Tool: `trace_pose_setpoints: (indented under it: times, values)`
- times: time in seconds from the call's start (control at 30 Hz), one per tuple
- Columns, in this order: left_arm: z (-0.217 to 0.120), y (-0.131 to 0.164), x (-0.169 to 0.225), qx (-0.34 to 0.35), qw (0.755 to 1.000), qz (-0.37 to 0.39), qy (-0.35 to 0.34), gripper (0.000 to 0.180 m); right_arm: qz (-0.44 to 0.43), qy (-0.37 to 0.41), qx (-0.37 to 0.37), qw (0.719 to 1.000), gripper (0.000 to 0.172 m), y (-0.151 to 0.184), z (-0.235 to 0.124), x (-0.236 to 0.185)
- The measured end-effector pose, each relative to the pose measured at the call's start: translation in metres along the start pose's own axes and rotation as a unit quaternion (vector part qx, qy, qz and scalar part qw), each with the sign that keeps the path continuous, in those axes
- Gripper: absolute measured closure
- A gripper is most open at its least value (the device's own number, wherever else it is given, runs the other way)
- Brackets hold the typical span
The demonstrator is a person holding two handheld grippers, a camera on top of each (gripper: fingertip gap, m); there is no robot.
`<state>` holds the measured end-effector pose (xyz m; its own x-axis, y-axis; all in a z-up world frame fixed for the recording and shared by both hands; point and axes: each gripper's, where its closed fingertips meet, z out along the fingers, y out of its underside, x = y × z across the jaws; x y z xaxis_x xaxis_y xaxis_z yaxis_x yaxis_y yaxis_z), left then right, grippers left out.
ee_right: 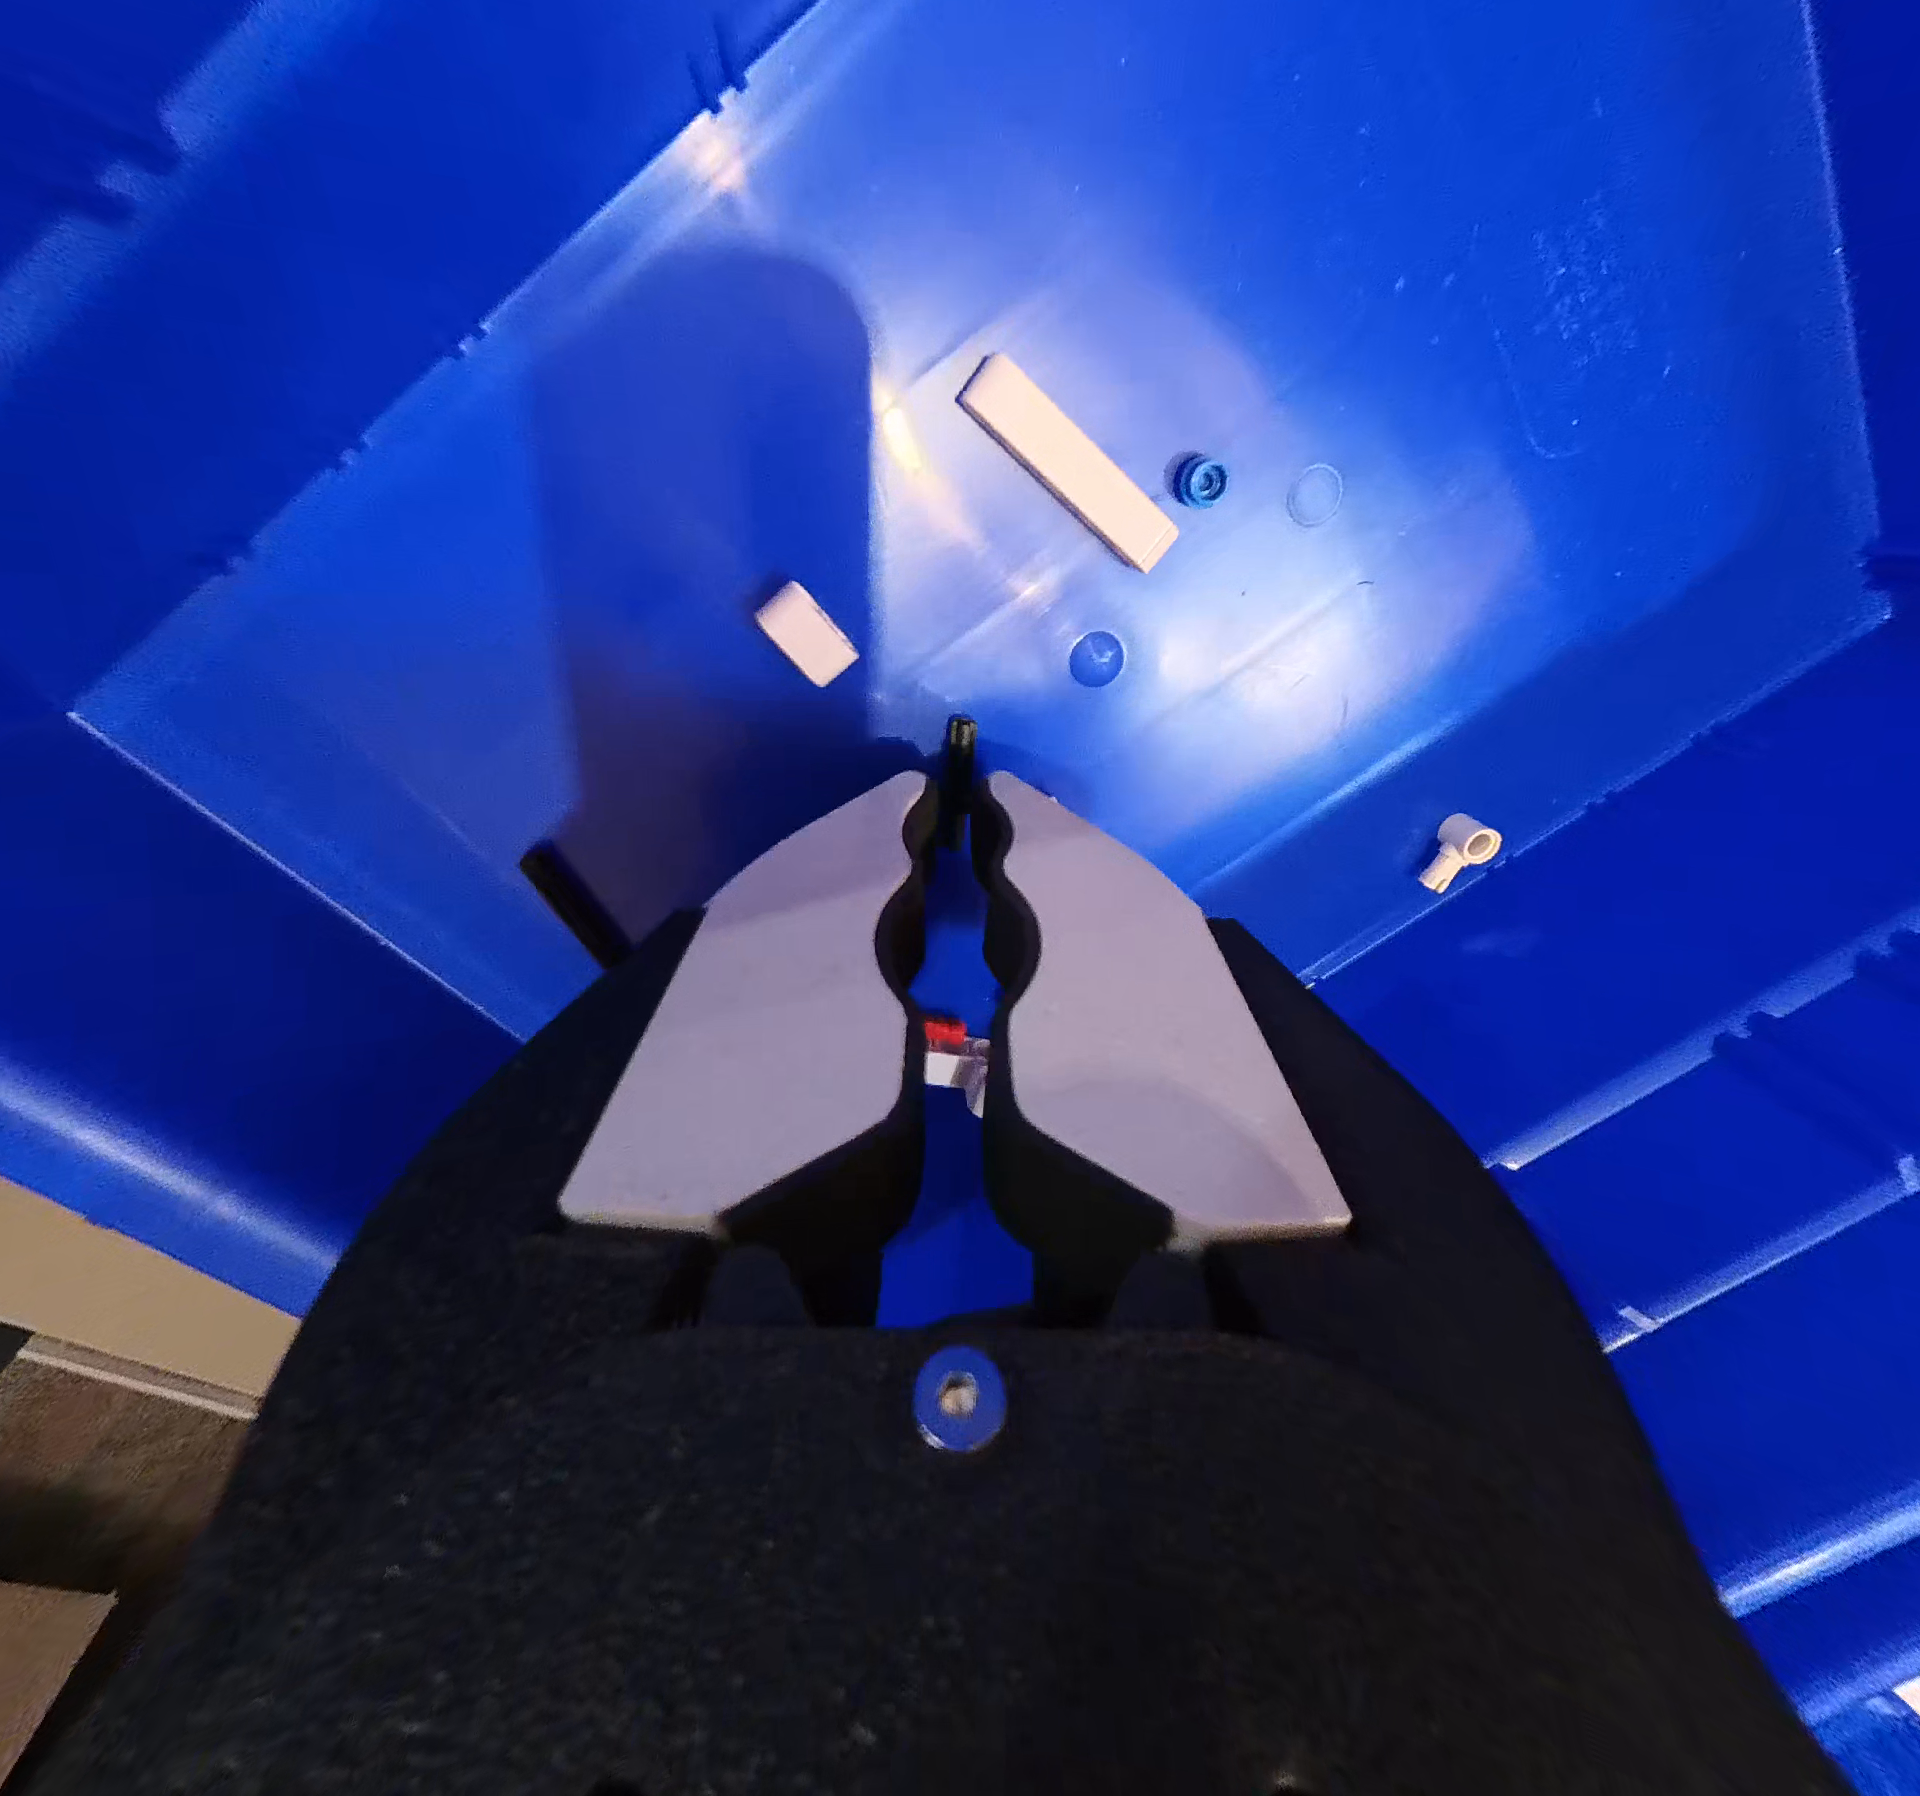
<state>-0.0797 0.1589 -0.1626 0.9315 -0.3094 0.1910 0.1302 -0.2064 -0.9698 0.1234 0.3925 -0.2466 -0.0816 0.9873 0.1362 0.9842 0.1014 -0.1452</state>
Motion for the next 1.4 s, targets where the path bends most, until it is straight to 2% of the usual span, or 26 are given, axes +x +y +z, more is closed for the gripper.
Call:
trace_pose_setpoints:
  times: [0.2, 0.4, 0.53, 0.63, 0.87, 1.0, 1.1, 1.27, 1.4]
  values:
    - [0.0, 0.0, 0.0, 0.001, 1.0, 0.0, -0.002, 0.158, 0.003, 0.014, 0.031, 0.999, 0.167, -0.006, -0.009, -0.002]
    - [0.001, 0.002, 0.004, -0.006, 1.0, 0.014, 0.0, 0.158, -0.023, 0.07, 0.105, 0.992, 0.167, -0.024, -0.074, -0.013]
    - [0.004, 0.002, 0.008, -0.005, 1.0, 0.029, -0.002, 0.158, -0.069, 0.094, 0.153, 0.981, 0.167, -0.057, -0.106, -0.043]
    - [0.005, -0.002, 0.017, 0.007, 1.0, 0.02, 0.011, 0.158, -0.116, 0.085, 0.192, 0.971, 0.167, -0.092, -0.116, -0.08]
    - [0.003, -0.007, 0.039, 0.026, 0.998, 0.012, 0.053, 0.158, -0.224, 0.016, 0.221, 0.949, 0.167, -0.155, -0.094, -0.177]
    - [0.004, -0.001, 0.051, 0.006, 0.996, -0.002, 0.087, 0.158, -0.247, 0.002, 0.236, 0.94, 0.167, -0.18, -0.079, -0.21]
    - [0.002, -0.003, 0.047, 0.012, 0.997, -0.006, 0.081, 0.158, -0.222, 0.006, 0.269, 0.937, 0.167, -0.199, -0.074, -0.214]
    - [-0.001, -0.003, 0.031, 0.012, 0.999, 0.001, 0.042, 0.158, -0.167, 0.055, 0.321, 0.931, 0.167, -0.224, -0.059, -0.195]
    - [0.0, 0.002, 0.016, -0.004, 1.0, 0.004, 0.006, 0.158, -0.191, 0.068, 0.363, 0.91, 0.167, -0.234, -0.049, -0.19]
